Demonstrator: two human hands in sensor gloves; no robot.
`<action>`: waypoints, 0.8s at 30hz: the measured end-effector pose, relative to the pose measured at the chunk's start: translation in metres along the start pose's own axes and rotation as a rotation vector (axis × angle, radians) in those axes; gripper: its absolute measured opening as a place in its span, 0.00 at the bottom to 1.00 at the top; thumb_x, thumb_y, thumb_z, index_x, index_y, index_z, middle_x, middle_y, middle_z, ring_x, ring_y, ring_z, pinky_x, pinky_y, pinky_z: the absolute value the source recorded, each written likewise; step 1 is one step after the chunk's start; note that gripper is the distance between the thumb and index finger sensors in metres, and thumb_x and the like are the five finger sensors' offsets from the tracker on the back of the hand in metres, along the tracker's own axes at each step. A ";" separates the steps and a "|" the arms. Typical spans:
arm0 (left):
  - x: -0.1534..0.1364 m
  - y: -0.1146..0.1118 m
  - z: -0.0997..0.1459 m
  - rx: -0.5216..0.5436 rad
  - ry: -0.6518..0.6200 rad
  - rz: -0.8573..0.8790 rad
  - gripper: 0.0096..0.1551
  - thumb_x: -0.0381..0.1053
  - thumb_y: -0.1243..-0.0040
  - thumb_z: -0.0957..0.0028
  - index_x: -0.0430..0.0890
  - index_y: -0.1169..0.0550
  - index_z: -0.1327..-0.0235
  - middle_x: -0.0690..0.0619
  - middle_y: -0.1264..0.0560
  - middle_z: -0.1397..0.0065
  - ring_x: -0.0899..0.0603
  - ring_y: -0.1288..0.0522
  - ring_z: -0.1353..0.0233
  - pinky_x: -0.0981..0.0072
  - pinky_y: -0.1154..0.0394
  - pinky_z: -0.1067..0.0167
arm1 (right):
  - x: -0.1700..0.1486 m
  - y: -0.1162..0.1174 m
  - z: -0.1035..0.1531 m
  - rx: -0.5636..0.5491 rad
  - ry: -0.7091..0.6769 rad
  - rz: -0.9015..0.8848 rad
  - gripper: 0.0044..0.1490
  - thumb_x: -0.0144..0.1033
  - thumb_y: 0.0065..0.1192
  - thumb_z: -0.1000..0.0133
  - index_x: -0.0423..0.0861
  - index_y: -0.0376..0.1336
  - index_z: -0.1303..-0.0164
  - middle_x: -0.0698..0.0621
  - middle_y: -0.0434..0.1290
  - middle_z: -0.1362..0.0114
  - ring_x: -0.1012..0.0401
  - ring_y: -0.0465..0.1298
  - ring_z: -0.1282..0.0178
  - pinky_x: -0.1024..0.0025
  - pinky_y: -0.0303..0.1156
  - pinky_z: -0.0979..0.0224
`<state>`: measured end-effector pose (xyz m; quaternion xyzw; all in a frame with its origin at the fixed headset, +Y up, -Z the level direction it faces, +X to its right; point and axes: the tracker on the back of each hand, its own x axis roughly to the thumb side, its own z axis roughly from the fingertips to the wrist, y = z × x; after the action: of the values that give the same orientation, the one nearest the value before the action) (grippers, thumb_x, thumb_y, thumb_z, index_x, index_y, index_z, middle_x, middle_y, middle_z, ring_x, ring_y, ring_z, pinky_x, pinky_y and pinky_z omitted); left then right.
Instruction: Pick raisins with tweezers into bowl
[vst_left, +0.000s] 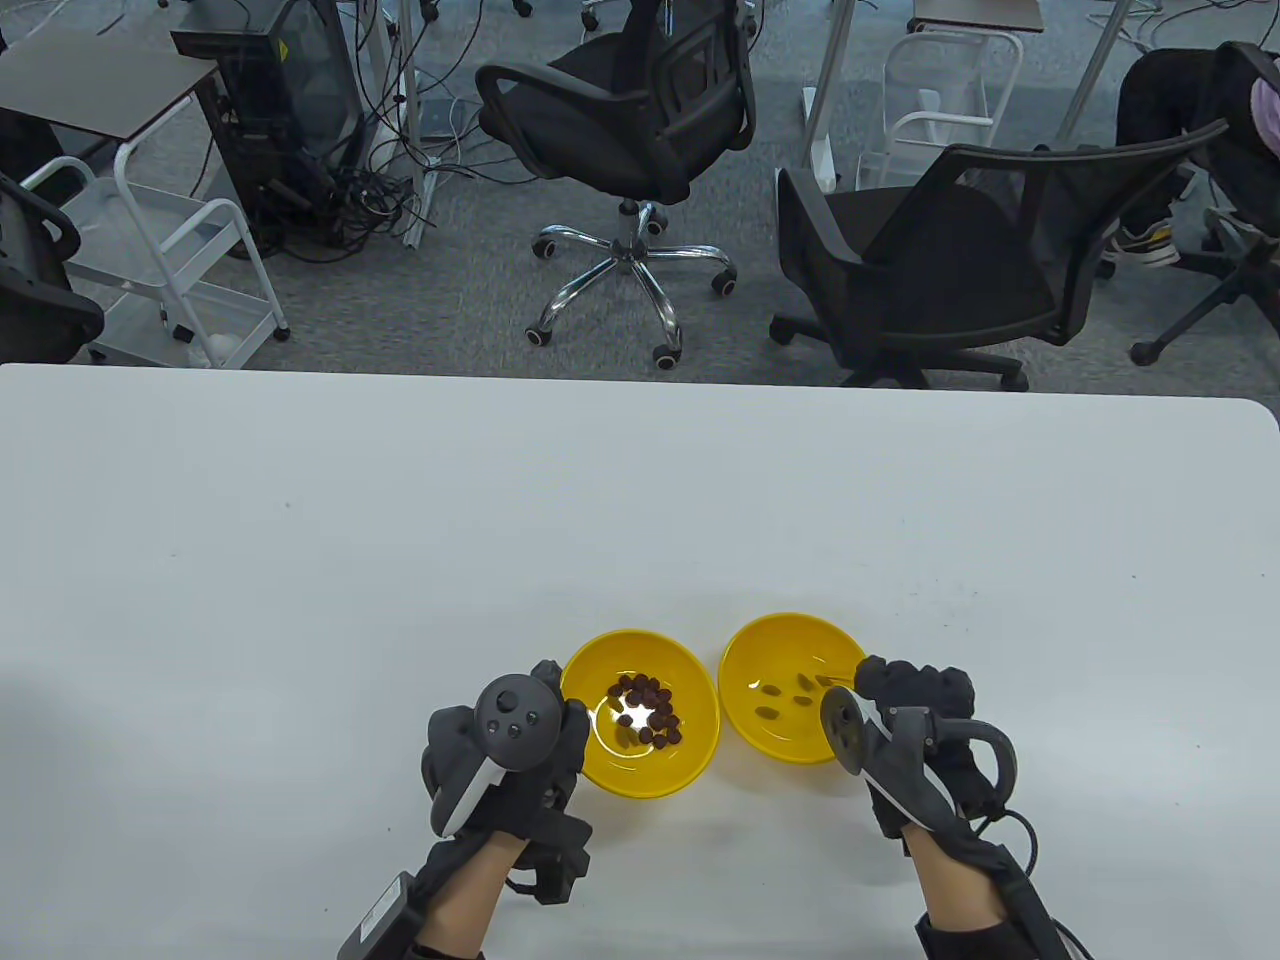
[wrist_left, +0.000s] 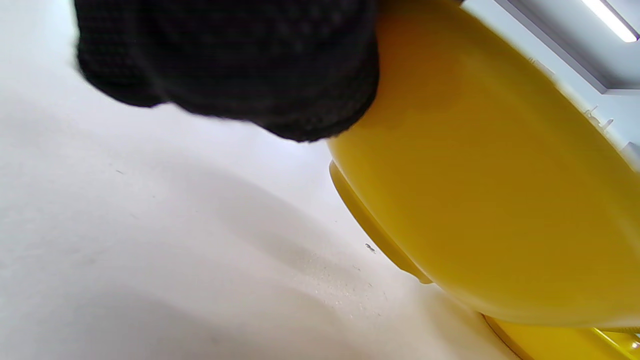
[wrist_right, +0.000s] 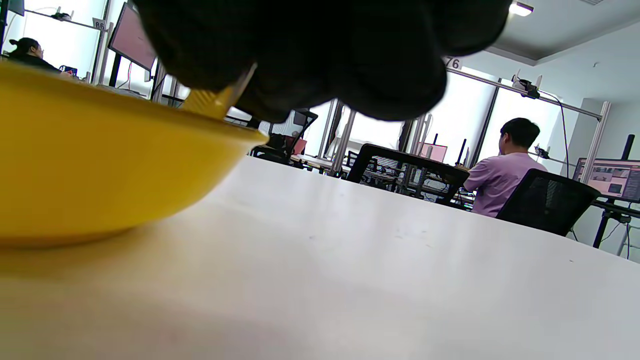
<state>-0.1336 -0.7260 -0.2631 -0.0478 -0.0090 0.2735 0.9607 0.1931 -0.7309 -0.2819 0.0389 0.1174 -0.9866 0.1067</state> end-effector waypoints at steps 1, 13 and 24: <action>0.000 0.000 0.000 0.000 0.000 0.000 0.34 0.49 0.52 0.41 0.27 0.35 0.31 0.47 0.14 0.67 0.55 0.17 0.76 0.56 0.17 0.58 | 0.000 0.000 0.000 0.003 0.001 0.003 0.28 0.41 0.65 0.52 0.45 0.76 0.45 0.51 0.78 0.51 0.59 0.80 0.58 0.45 0.65 0.29; 0.001 0.000 0.001 0.004 -0.008 0.005 0.34 0.49 0.52 0.41 0.27 0.35 0.31 0.47 0.14 0.67 0.55 0.17 0.76 0.56 0.17 0.58 | -0.007 -0.015 0.005 -0.068 0.021 -0.079 0.29 0.42 0.64 0.52 0.45 0.75 0.43 0.51 0.77 0.50 0.59 0.80 0.57 0.45 0.65 0.29; 0.007 -0.004 0.004 -0.014 -0.039 0.031 0.34 0.49 0.52 0.41 0.27 0.35 0.31 0.47 0.14 0.67 0.55 0.17 0.76 0.56 0.17 0.58 | 0.029 -0.045 0.032 -0.181 -0.232 -0.421 0.29 0.42 0.62 0.51 0.45 0.74 0.42 0.52 0.77 0.50 0.60 0.80 0.58 0.46 0.66 0.30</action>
<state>-0.1259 -0.7252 -0.2592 -0.0493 -0.0290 0.2893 0.9555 0.1530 -0.7019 -0.2438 -0.1097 0.1976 -0.9704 -0.0852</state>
